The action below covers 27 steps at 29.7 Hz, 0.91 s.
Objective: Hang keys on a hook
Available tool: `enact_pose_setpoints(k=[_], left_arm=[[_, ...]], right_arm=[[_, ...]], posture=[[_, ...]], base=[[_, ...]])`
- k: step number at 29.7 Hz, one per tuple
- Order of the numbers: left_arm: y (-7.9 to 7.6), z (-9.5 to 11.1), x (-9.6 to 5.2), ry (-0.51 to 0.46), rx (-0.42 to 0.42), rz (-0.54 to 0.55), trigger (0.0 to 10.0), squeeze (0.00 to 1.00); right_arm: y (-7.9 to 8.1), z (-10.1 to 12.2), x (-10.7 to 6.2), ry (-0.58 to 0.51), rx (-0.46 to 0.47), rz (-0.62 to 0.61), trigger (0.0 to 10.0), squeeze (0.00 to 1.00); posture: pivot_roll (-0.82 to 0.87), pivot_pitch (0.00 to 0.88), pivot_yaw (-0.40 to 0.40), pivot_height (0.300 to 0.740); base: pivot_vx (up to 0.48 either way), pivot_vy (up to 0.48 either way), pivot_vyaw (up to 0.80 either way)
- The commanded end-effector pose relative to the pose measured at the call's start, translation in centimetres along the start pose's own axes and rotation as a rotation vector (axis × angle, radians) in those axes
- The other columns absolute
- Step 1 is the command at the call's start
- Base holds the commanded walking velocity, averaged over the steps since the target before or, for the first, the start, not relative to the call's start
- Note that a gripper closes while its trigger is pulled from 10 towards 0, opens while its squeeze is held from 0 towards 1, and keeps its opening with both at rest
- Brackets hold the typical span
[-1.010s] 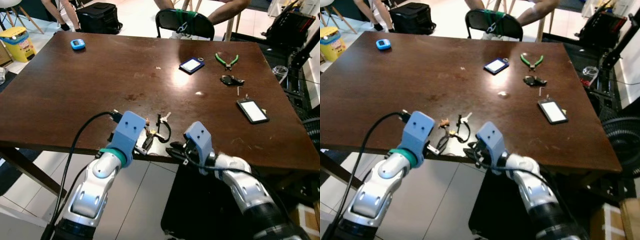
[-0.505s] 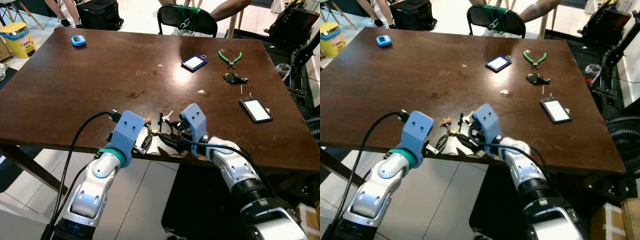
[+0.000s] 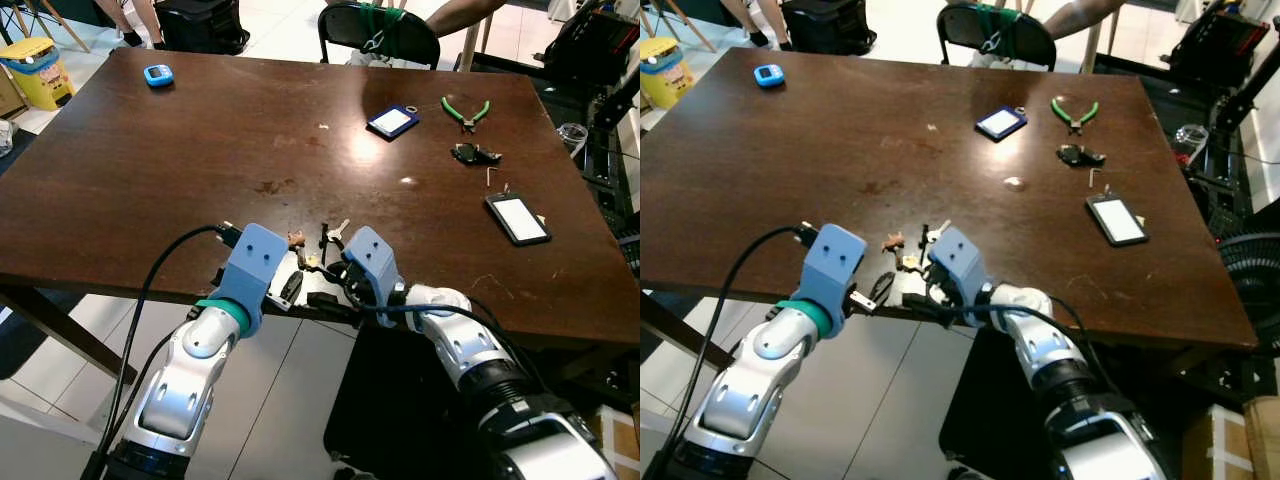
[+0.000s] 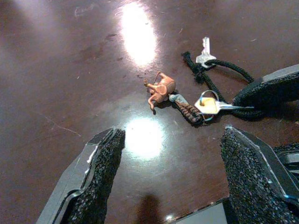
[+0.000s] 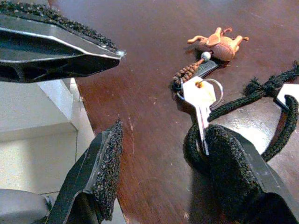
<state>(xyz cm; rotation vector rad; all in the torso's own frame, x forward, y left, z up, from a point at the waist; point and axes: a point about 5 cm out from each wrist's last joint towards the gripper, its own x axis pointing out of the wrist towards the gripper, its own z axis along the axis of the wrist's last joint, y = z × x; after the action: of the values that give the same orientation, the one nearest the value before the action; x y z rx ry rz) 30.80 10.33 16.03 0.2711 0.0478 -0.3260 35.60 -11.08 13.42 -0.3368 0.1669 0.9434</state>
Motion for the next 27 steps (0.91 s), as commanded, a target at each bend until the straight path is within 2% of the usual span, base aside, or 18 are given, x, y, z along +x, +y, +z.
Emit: enact_pose_setpoints(k=[1, 3, 7, 9, 11, 18, 20, 21, 27], left_arm=[[0.0, -0.4, -0.3, 0.016, -0.002, -0.002, 10.0, 0.0], [0.0, -0.4, -0.2, 0.018, -0.003, -0.001, 10.0, 0.0], [0.0, -0.4, -0.2, 0.018, -0.003, -0.001, 10.0, 0.0], [0.0, -0.3, 0.0, 0.016, -0.003, -0.003, 10.0, 0.0], [0.0, -0.3, 0.0, 0.015, -0.004, -0.004, 10.0, 0.0], [-0.1, -0.2, 0.2, 0.01, -0.004, -0.004, 10.0, 0.0], [-0.1, -0.2, 0.2, 0.01, -0.004, -0.003, 10.0, 0.0], [0.1, -0.2, 0.1, 0.009, -0.003, 0.001, 10.0, 0.0], [0.2, -0.2, 0.1, 0.009, 0.001, 0.007, 10.0, 0.0]], right_arm=[[0.3, -1.1, -0.4, 0.029, 0.011, -0.004, 10.0, 0.0], [-0.5, -0.7, -0.9, 0.001, 0.017, -0.057, 10.0, 0.0], [-0.9, -0.5, -1.1, -0.01, 0.019, -0.082, 10.0, 0.0], [-2.3, -0.2, -1.8, -0.016, -0.002, -0.186, 10.0, 0.0], [-2.7, -0.2, -2.1, -0.01, -0.018, -0.214, 10.0, 0.0], [-2.7, -0.5, -2.1, 0.014, -0.064, -0.23, 10.0, 0.0], [-2.5, -0.7, -2.1, 0.022, -0.057, -0.223, 10.0, 0.0], [-1.9, -1.3, -1.6, 0.048, -0.039, -0.19, 10.0, 0.0], [-1.3, -1.2, -1.0, 0.034, -0.012, -0.162, 10.0, 0.0]], posture=[[-0.04, 0.165, 0.081, 0.74], [-0.04, 0.158, 0.083, 0.74], [-0.04, 0.16, 0.083, 0.74], [-0.05, 0.154, 0.086, 0.74], [-0.05, 0.154, 0.086, 0.74], [-0.05, 0.146, 0.084, 0.74], [-0.05, 0.145, 0.084, 0.74], [-0.04, 0.141, 0.082, 0.74], [-0.04, 0.139, 0.084, 0.74]], base=[[0.0, 0.0, 0.0], [0.0, 0.0, 0.0], [0.0, 0.0, 0.0], [0.0, 0.0, 0.0], [0.0, 0.0, 0.0], [0.0, 0.0, 0.0], [0.0, 0.0, 0.0], [0.0, 0.0, 0.0], [0.0, 0.0, 0.0]])
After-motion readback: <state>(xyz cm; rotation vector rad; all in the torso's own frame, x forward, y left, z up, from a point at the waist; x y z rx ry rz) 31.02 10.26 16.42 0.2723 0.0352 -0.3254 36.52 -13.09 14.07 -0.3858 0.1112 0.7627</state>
